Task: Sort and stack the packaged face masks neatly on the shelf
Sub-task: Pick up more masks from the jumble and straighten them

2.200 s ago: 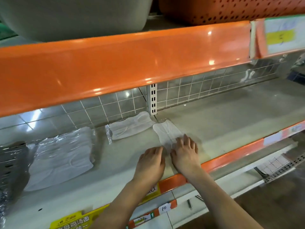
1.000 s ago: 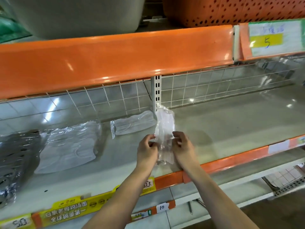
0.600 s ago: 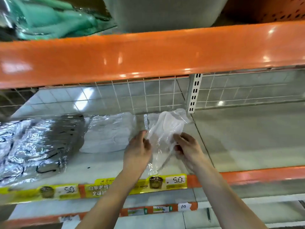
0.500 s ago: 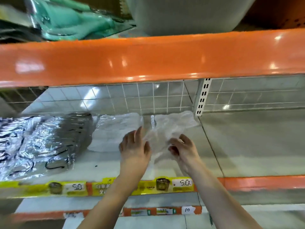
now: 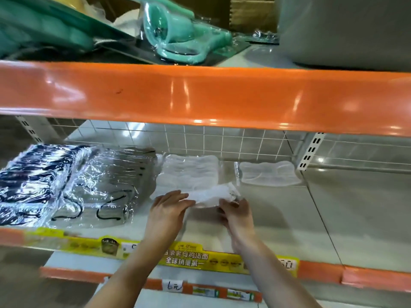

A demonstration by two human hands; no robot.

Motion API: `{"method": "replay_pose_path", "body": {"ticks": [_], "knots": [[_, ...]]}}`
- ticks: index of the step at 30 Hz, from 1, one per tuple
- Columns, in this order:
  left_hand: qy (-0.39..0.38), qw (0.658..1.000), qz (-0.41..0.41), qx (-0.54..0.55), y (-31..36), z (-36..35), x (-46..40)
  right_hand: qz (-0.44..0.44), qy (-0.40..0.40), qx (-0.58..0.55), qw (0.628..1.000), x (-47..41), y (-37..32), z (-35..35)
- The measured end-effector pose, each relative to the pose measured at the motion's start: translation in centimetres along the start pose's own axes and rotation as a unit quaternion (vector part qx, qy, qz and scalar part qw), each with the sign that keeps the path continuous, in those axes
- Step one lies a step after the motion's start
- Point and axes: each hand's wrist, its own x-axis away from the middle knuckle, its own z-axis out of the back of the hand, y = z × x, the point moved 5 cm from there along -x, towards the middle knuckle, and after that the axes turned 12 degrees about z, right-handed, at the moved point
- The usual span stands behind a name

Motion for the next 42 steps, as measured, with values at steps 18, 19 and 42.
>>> {"method": "replay_pose_path", "body": {"ticks": [18, 19, 42], "knots": [[-0.110, 0.986, 0.120, -0.027, -4.8, -2.5, -0.6, 0.233, -0.090, 0.582, 0.774, 0.4, 0.1, -2.9], [-0.116, 0.986, 0.121, -0.027, -4.8, -2.5, -0.6, 0.254, -0.103, 0.584, 0.764, 0.6, 0.3, -3.4], [-0.120, 0.986, 0.084, 0.080, 7.2, -4.9, -3.0, 0.265, -0.142, 0.564, 0.769, -2.1, -2.0, 2.1]]}}
